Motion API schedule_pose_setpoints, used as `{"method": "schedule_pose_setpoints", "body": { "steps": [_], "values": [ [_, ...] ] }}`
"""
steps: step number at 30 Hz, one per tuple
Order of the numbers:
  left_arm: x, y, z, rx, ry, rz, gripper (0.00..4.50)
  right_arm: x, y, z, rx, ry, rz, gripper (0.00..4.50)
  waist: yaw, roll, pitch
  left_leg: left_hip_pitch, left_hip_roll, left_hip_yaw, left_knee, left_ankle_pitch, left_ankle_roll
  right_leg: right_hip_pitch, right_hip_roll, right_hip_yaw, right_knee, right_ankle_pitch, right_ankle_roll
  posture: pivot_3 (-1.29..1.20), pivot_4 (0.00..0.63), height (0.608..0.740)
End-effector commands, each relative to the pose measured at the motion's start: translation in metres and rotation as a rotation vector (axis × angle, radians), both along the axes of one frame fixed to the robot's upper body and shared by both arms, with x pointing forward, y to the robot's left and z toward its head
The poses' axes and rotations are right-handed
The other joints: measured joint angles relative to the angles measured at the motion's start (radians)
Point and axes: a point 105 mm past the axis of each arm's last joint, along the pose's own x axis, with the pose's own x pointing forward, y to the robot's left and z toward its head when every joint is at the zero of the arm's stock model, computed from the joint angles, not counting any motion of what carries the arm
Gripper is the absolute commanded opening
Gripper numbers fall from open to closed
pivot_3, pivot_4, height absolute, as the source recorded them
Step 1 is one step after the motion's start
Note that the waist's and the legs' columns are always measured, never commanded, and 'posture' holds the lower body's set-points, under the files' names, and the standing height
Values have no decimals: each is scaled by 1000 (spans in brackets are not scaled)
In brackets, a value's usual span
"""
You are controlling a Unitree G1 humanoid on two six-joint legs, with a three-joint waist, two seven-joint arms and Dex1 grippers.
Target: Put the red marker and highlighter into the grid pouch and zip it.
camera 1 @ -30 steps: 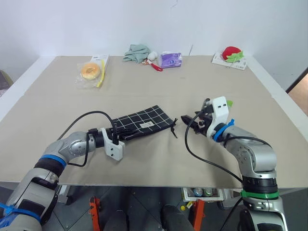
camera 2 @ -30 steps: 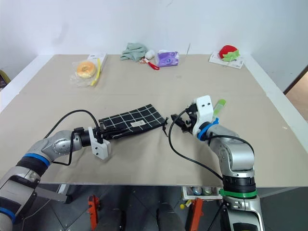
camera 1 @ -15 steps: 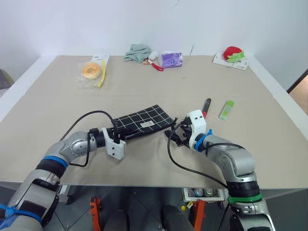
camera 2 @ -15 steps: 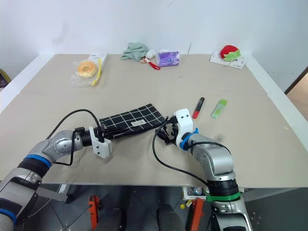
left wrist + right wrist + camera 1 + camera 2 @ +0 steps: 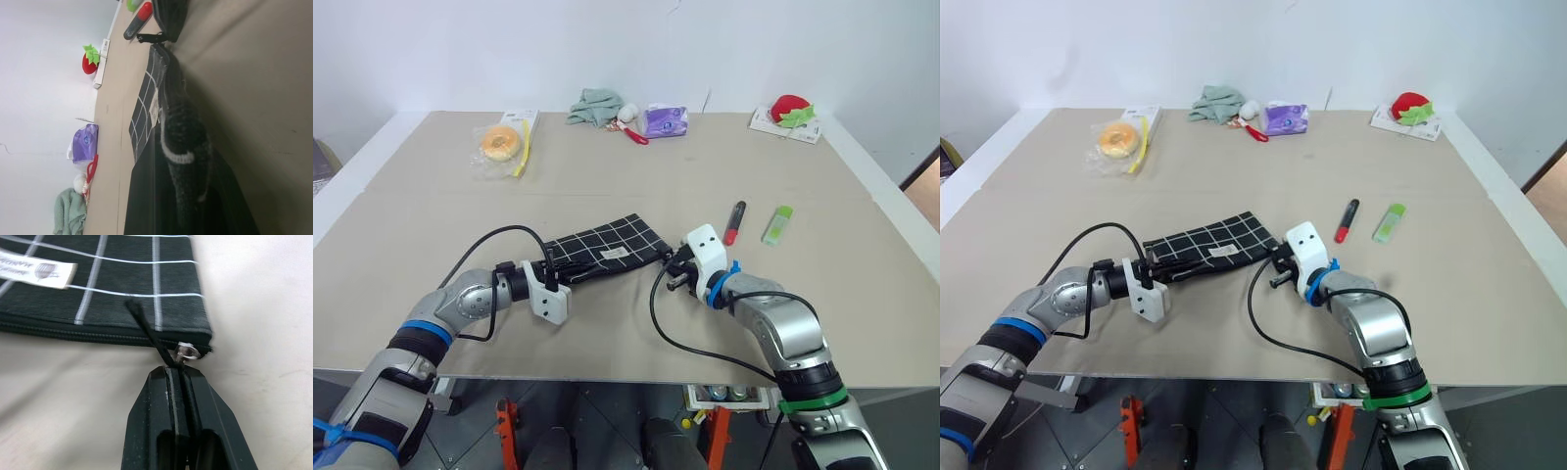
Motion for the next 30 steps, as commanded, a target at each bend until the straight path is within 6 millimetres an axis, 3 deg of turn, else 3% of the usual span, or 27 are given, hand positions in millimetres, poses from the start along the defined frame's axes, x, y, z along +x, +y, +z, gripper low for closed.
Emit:
{"method": "schedule_pose_setpoints", "body": {
  "steps": [1, 5, 9, 12, 17, 24, 30],
  "values": [
    [-6, -10, -16, 2, 57, -15, 0, -21, 34, 16, 45, -62, 216, 76, 1, 0, 0, 0, 0, 0, 0, 0, 0, 0, 0, 0, 0, 0, 0, 0, 150, 740],
    [-4, -12, -13, -24, 58, -10, 0, -33, 46, 20, 58, -60, 319, 76, 2, 0, 0, -2, -2, -4, 0, 0, 0, 0, -1, -2, -1, 0, 1, 0, 150, 740],
    [-3, -14, -5, -71, 55, -5, 0, -26, 31, 9, -28, -44, 273, 76, 4, 0, 0, -3, -2, -5, 0, 0, 0, 1, -2, -4, -1, 0, 1, 0, 150, 740],
    [-2, -14, -3, -79, 56, -1, 0, -31, 33, 7, -22, -25, 314, 76, 5, 0, 1, -3, -3, -6, 0, 0, 0, 0, -3, -4, -2, 0, 1, 0, 150, 740],
    [-5, -17, 7, -139, 54, -11, 0, -15, 9, -6, -185, -40, 208, 76, 4, -1, 1, -4, -3, -6, 0, 0, 0, 0, -3, -5, -2, -1, 2, 0, 150, 740],
    [-9, -20, 14, -185, 58, -23, 0, -20, 18, -3, -192, -59, 247, 76, 4, -2, 2, -4, -3, -7, 0, 0, 0, 0, -3, -5, -2, -1, 2, 0, 150, 740],
    [-11, -15, 18, -193, 60, -9, 0, -17, -2, -1, -207, -54, 199, 76, 4, -3, 2, -4, -3, -7, 0, 0, 0, 0, -3, -5, -2, -1, 2, 0, 150, 740]
  ]
}}
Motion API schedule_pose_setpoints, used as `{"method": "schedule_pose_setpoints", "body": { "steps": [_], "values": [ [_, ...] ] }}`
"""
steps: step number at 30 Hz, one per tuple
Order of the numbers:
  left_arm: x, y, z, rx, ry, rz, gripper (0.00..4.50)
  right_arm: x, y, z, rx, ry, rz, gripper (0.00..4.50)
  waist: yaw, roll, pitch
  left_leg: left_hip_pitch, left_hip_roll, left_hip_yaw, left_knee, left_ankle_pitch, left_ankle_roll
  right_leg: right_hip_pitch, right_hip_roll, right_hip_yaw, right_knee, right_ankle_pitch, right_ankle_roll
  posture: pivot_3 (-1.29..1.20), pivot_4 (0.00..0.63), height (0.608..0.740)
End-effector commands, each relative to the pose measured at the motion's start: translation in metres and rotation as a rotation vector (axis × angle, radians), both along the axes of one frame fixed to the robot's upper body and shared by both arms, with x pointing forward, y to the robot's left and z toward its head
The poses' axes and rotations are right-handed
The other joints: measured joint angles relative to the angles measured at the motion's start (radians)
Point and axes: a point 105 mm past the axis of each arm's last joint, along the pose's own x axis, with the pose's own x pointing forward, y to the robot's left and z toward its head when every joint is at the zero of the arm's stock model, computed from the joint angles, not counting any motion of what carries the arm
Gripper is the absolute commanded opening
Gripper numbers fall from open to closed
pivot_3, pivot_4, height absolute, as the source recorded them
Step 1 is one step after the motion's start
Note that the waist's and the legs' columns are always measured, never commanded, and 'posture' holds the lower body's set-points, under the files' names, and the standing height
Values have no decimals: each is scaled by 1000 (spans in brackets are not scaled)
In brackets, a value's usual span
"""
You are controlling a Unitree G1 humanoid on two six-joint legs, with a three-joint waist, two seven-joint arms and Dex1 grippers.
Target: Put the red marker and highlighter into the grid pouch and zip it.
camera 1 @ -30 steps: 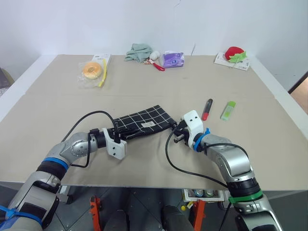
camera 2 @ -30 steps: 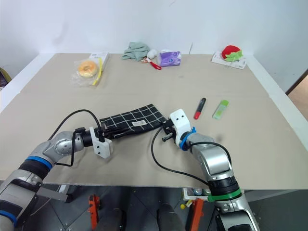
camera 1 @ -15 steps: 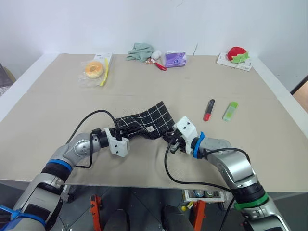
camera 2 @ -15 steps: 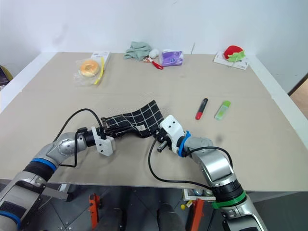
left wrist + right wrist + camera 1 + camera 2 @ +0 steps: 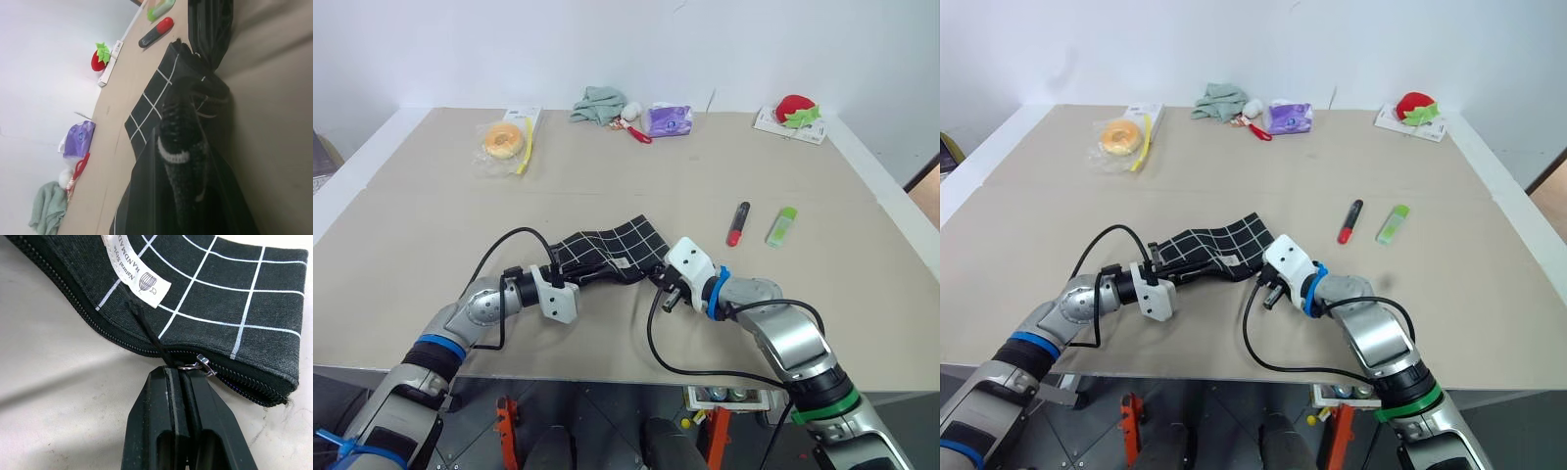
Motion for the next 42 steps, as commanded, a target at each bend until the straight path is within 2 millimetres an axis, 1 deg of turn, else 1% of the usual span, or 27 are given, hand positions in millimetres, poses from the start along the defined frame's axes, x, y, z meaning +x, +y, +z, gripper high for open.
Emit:
{"method": "schedule_pose_setpoints", "body": {
  "steps": [1, 5, 11, 14, 16, 18, 20, 22, 27, 29, 32, 33, 38, 42],
  "values": [
    [-3, 2, 11, -25, -32, -9, 0, 2, -20, 1, -44, -7, -41, 76, 0, 0, 0, 0, 0, 0, 0, 0, 0, 0, 0, 0, 0, 0, 0, 0, 150, 740],
    [-4, 7, 4, 19, -21, 1, 0, 0, -34, 2, -145, -36, -33, 76, 1, 0, 0, 0, 0, 0, 0, 0, 0, 0, 0, 0, 0, 0, 0, 0, 150, 740],
    [-2, 8, 1, 24, -5, 21, 0, -14, -28, 4, -221, -46, 57, 76, 1, 0, 0, 0, 0, 0, 0, 0, 0, 0, 0, -1, 0, 0, -1, 0, 150, 740],
    [-1, 6, 2, -8, 14, 31, 0, -17, -22, 5, -243, -59, 92, 76, 1, 0, 0, 0, 0, 0, 0, 0, 0, 0, 0, -1, 0, -1, -1, 0, 150, 740],
    [0, 4, 4, -32, 26, 34, 0, -21, -10, 7, -232, -70, 128, 76, 1, -1, 0, 0, 0, 0, 0, 0, 0, 0, 0, -1, 0, -1, -1, 0, 150, 740],
    [0, 3, 4, -37, 32, 35, 0, -28, 6, 10, -206, -78, 182, 76, 1, -1, 1, 0, 0, 0, 0, 0, 0, 0, 0, -1, 0, -1, -1, 0, 150, 740],
    [1, 3, 5, -38, 34, 36, 0, -32, 15, 12, -190, -80, 213, 76, -3, -1, 1, 0, 1, 0, 0, 0, 0, -1, 1, -1, 0, -1, -1, 0, 150, 740],
    [1, 2, 6, -45, 36, 38, 0, -34, 19, 12, -187, -81, 226, 76, -5, -1, 1, 0, 1, 0, 0, 0, 0, -1, 1, -1, 0, -1, -1, 0, 150, 740],
    [2, 1, 7, -54, 38, 38, 0, -29, 19, 14, -182, -87, 203, 76, -5, -2, 2, 0, 1, 0, 0, 0, 0, -1, 1, -1, 0, -1, -1, 0, 150, 740],
    [1, 0, 8, -59, 39, 35, 0, -24, 11, 13, -218, -96, 175, 76, -5, -2, 2, 0, 2, 0, 0, 0, 0, -1, 1, -1, 0, -1, -1, 0, 150, 740],
    [2, 0, 10, -77, 41, 36, 0, -19, -2, 3, -326, -107, 158, 76, -5, -3, 2, 0, 1, 0, 0, 0, 0, -1, 1, -1, 0, -1, -1, 0, 150, 740],
    [2, -1, 12, -88, 44, 34, 0, -17, -3, 1, -352, -114, 155, 76, -5, -3, 2, 0, 1, 0, 0, 0, 0, -1, 0, -1, 0, -1, -1, 0, 150, 740],
    [2, -6, 18, -121, 61, 12, 0, -9, 14, 5, -398, -187, 189, 76, -6, -3, 2, 0, 1, 0, 0, 0, 0, 0, 1, -2, 0, 0, -2, 0, 150, 740],
    [3, -7, 22, -127, 61, 8, 0, -8, 31, 12, -387, -240, 233, 76, -8, -3, 2, 1, 2, 0, 1, 0, -1, 0, 2, -2, 0, 2, -2, 0, 150, 740]
  ]
}}
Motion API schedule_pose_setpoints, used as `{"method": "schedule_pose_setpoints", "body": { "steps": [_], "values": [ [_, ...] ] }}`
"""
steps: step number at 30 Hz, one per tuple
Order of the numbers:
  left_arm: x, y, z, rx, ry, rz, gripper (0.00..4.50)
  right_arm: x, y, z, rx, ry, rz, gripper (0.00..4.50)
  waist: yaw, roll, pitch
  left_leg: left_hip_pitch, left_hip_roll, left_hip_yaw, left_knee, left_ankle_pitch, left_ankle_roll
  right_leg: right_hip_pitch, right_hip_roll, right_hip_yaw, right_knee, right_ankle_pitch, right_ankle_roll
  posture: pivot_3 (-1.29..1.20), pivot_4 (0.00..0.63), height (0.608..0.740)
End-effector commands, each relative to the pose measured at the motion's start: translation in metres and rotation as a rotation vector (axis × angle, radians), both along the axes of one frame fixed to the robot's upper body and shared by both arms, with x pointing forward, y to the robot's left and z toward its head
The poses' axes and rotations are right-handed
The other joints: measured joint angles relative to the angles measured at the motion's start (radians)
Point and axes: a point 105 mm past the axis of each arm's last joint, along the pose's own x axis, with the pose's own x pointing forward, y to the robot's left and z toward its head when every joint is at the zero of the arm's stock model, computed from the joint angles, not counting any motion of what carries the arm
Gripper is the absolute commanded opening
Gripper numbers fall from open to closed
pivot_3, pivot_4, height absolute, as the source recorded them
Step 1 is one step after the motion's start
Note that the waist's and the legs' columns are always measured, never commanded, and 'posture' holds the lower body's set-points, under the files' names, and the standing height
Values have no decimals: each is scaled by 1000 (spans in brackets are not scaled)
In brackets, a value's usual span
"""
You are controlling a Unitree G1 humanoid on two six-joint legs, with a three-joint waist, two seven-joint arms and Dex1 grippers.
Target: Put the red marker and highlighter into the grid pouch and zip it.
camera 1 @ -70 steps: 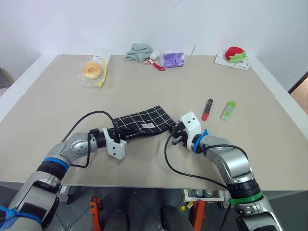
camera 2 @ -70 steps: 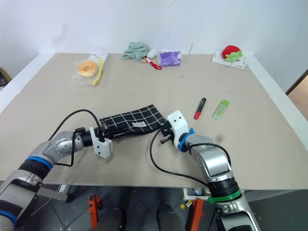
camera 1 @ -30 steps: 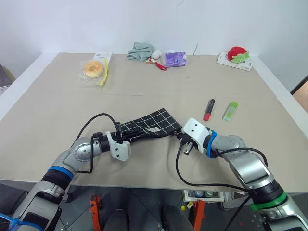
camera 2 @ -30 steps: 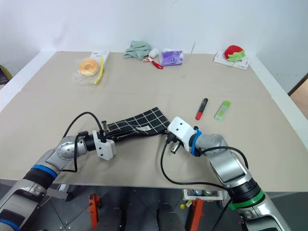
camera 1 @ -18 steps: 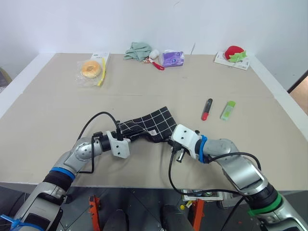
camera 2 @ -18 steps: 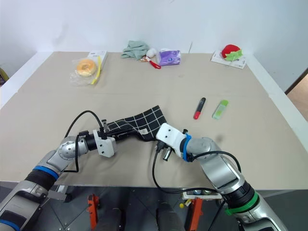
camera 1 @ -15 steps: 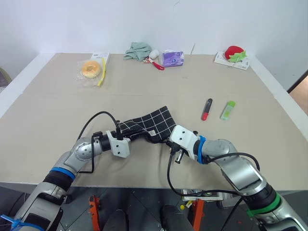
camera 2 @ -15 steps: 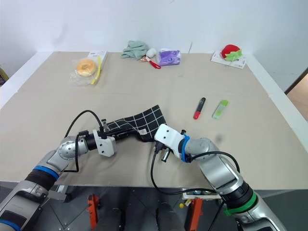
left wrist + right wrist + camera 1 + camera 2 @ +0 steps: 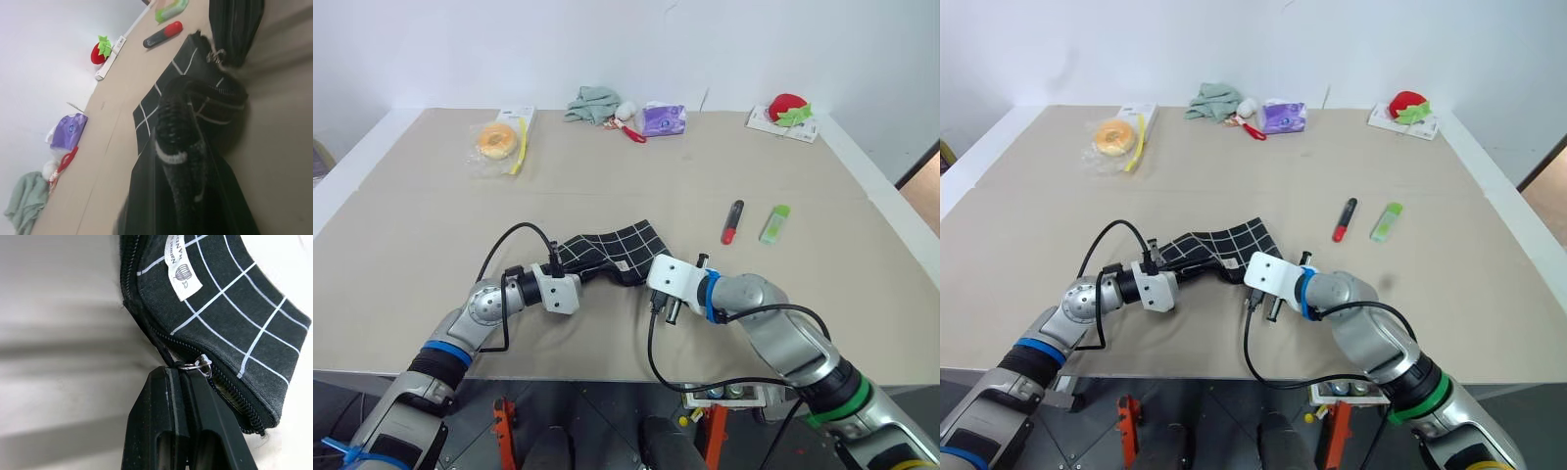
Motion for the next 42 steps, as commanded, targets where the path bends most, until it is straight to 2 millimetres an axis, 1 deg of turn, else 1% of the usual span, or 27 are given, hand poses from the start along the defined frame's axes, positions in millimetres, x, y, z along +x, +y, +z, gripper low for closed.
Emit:
{"method": "schedule_pose_setpoints", "body": {
  "steps": [1, 3, 5, 9, 11, 14, 16, 18, 19, 21, 22, 23, 24, 25, 26, 28, 30, 33, 35, 38, 40, 42],
  "values": [
    [0, -6, 19, -41, -47, -24, 0, -2, 21, 7, 16, -38, 74, 76, 0, 0, 0, 0, 0, 0, 0, 0, 0, 0, 0, 0, 0, 0, 0, 0, 150, 740],
    [1, -7, 21, -52, -45, -21, 0, -7, 29, 9, 28, -36, 117, 76, -1, 0, 0, 0, 1, 0, 0, 0, 0, 0, 1, 0, 0, 0, 0, 0, 150, 740],
    [2, -7, 22, -58, -45, -18, 0, -12, 32, 6, 32, -19, 139, 76, -1, 0, 0, -1, 1, 0, -1, 0, 0, -1, 1, 0, 0, 0, -1, 0, 150, 740],
    [6, -7, 25, -72, -48, 2, 0, -31, 39, -1, 6, -1, 276, 76, 0, 0, 0, -1, 1, 0, -1, -1, 1, -1, 1, -1, 0, -2, 0, 0, 150, 740],
    [7, -9, 27, -86, -47, 5, 0, -35, 42, -1, 9, 6, 307, 76, 0, 0, 0, -1, 1, -1, -1, -2, 1, -1, 1, -1, 0, -3, 0, 0, 150, 740],
    [9, -11, 32, -110, -47, 6, 0, -31, 44, 3, 40, 2, 287, 76, -1, 0, 0, -1, 1, -1, -1, -2, 1, -1, 1, -1, 0, -3, -1, 0, 150, 740],
    [9, -11, 33, -114, -46, 9, 0, -27, 38, 2, 20, -4, 259, 76, -1, 0, 0, -1, 1, -1, -1, -2, 1, -1, 2, -1, 0, -3, -1, 0, 150, 740],
    [10, -11, 33, -118, -44, 14, 0, -18, 29, 1, -20, -26, 208, 76, 0, 0, 0, -1, 1, -1, -1, -2, 1, -1, 1, -1, 0, -3, -1, 0, 150, 740],
    [10, -11, 33, -121, -42, 15, 0, -20, 29, -1, -23, -14, 220, 76, 0, 0, 0, -1, 1, -1, -1, -2, 1, 0, 1, -1, 0, -3, -1, 0, 150, 740],
    [10, -12, 33, -126, -37, 14, 0, -36, 41, -2, -6, 13, 322, 76, 1, 0, 0, -1, 1, -1, 0, -2, 1, 0, 1, -1, 0, -3, -1, 0, 150, 740],
    [10, -13, 33, -127, -35, 11, 0, -42, 50, 2, 32, 16, 362, 76, 2, 0, 0, -1, 1, -1, 0, -2, 1, 0, 1, -1, 0, -3, -1, 0, 150, 740],
    [9, -15, 32, -128, -32, 7, 0, -43, 59, 10, 94, 3, 371, 76, 2, 0, 0, -1, 1, -2, 0, -2, 1, 0, 1, -1, 0, -3, -1, 0, 150, 740],
    [8, -17, 31, -128, -30, 1, 0, -41, 65, 18, 148, -16, 356, 76, 0, -1, 1, -1, 1, -2, 0, -2, 1, 0, 1, -2, 0, -3, -1, 0, 150, 740],
    [7, -17, 31, -127, -29, -3, 0, -37, 66, 21, 159, -23, 330, 76, -2, -1, 1, -1, 1, -2, 0, -2, 1, 0, 1, -2, 0, -3, -1, 0, 150, 740],
    [6, -18, 31, -127, -28, -4, 0, -32, 61, 19, 135, -25, 306, 76, -3, -1, 1, -1, 2, -2, -1, -2, 1, -1, 2, -2, 1, -3, -2, 0, 150, 740],
    [5, -17, 31, -125, -26, -5, 0, -22, 46, 11, 68, -29, 248, 76, 0, 0, 1, -2, 1, -4, -1, -2, 1, -1, 2, -3, 1, -3, -2, 0, 150, 740],
    [3, -12, 29, -107, -22, -6, 0, -13, 27, 6, 27, -30, 190, 76, 5, -1, 1, -2, 1, -4, 0, -2, 1, 0, 1, -4, 1, -3, -2, 0, 150, 740],
    [0, -7, 27, -84, -17, -9, 0, -5, 8, 7, -1, -35, 139, 76, 5, -1, 1, -2, -1, -5, 0, -2, 1, 0, -1, -5, 1, -3, -1, 0, 150, 740],
    [-1, -2, 24, -55, -10, -10, 0, 4, -10, 9, -20, -49, 78, 76, 5, -1, 1, -2, -1, -5, 0, -2, 1, 0, -1, -5, 1, -3, -1, 0, 150, 740],
    [-3, 1, 20, -23, 6, -13, 0, 11, -22, 13, -24, -63, 28, 76, 5, -1, 1, -2, -1, -7, 0, -2, 1, 1, -1, -6, 1, -3, -2, 0, 150, 740],
    [-5, 2, 8, 41, 46, -21, 0, 18, -30, 16, -24, -78, -23, 76, 4, -1, 1, -2, 0, -7, 0, -2, 1, 1, -1, -6, 1, -4, -2, 0, 150, 740],
    [-9, 1, -12, 158, 92, -39, 0, 20, -31, 17, -11, -81, -39, 76, 4, -1, 1, -2, 0, -7, 0, -2, 1, 0, 0, -7, 1, -4, -2, 0, 150, 740]
  ]
}}
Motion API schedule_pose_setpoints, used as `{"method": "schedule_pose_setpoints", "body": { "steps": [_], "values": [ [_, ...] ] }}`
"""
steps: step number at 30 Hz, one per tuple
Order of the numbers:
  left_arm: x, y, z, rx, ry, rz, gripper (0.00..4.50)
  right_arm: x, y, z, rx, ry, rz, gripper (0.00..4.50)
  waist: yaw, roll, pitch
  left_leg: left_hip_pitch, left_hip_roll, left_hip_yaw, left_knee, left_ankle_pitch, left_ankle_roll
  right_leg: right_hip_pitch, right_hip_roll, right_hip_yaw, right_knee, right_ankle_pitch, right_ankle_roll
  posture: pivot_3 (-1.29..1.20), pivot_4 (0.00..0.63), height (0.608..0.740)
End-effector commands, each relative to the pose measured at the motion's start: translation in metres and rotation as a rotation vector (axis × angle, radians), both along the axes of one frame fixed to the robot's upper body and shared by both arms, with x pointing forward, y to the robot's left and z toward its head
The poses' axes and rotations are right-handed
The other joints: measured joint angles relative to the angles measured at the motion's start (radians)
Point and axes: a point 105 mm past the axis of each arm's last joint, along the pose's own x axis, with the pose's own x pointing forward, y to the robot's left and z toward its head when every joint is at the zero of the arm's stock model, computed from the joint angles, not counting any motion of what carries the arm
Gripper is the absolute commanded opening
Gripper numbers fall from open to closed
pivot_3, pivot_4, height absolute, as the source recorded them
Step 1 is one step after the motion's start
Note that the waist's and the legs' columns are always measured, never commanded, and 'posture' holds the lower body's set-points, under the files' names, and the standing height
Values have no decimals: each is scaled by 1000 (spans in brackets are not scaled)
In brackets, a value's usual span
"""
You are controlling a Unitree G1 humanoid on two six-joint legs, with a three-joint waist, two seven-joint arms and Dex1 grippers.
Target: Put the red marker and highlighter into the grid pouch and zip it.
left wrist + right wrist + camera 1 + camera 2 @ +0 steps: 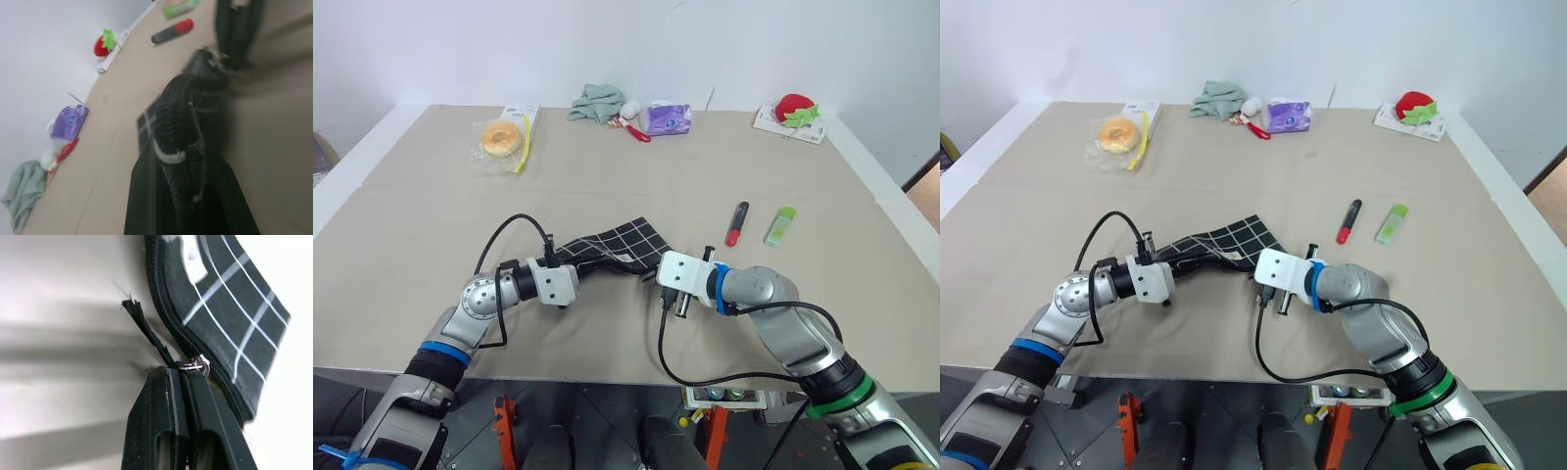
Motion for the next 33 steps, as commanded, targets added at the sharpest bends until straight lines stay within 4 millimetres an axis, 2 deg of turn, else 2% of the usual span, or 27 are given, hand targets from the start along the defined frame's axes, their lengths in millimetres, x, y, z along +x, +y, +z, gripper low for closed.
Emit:
{"method": "schedule_pose_setpoints", "body": {
  "steps": [1, 4, 8, 12, 14, 15, 22, 26, 29, 33],
  "values": [
    [-9, -3, -21, 152, 52, -47, 0, 8, -5, 14, 24, -48, -56, 76, -1, 0, 0, 0, 0, 0, 0, 0, 0, 0, 0, 0, 0, 0, 0, 0, 150, 740],
    [-11, -6, -27, 174, 92, -52, 0, 5, 0, 13, 44, -37, -48, 76, -1, 0, 0, 0, 0, -1, 0, 0, 0, 1, 0, 0, 0, 0, 0, 0, 150, 740],
    [-10, -5, -30, 200, 115, -43, 0, 6, -3, 14, 68, -25, -80, 76, -1, 0, 0, 0, 0, -1, 0, 0, 0, 1, 0, -1, 0, -1, 0, 0, 150, 740],
    [-7, -3, -32, 213, 127, -29, 0, 3, -1, 16, 177, 42, -119, 76, -1, 0, 0, 0, 0, -1, 0, 0, 0, 1, 0, -1, 0, -1, 0, 0, 150, 740],
    [-6, -3, -31, 211, 128, -26, 0, -2, 1, 18, 241, 94, -122, 772, -1, 0, 0, 0, 0, -1, 0, 0, 0, 1, 0, -1, 0, -1, -1, 0, 150, 740],
    [-5, -4, -30, 205, 130, -24, 0, -6, 1, 17, 258, 122, -115, 970, -1, 1, 0, 0, 0, -2, 0, 0, 0, 1, 0, -1, 1, -1, -1, 0, 150, 740],
    [-5, -4, -29, 197, 133, -15, 0, -12, -14, 33, 413, 200, -176, 4465, -1, 1, 0, 1, 0, -2, 0, 0, 0, 2, 0, -2, 1, 0, -1, 0, 150, 740],
    [-5, -4, -30, 196, 136, -13, 0, 4, -21, 44, 529, 208, -304, 4465, -2, 1, 0, 1, 0, -2, 0, 0, 0, 2, 0, -2, 1, 0, -1, 0, 150, 740],
    [-4, -5, -30, 194, 134, -15, 0, 12, -16, 41, 597, 242, -386, 4465, -2, 2, -1, 1, 0, -2, 0, 0, 0, 2, 1, -3, 1, 0, -2, 0, 150, 740],
    [-4, -8, -28, 186, 130, -18, 0, 10, 1, 28, 683, 317, -434, 4465, -1, 3, -1, 1, 1, -4, 0, 0, 0, 1, 1, -3, 2, -1, -2, 0, 150, 740]
  ]
}}
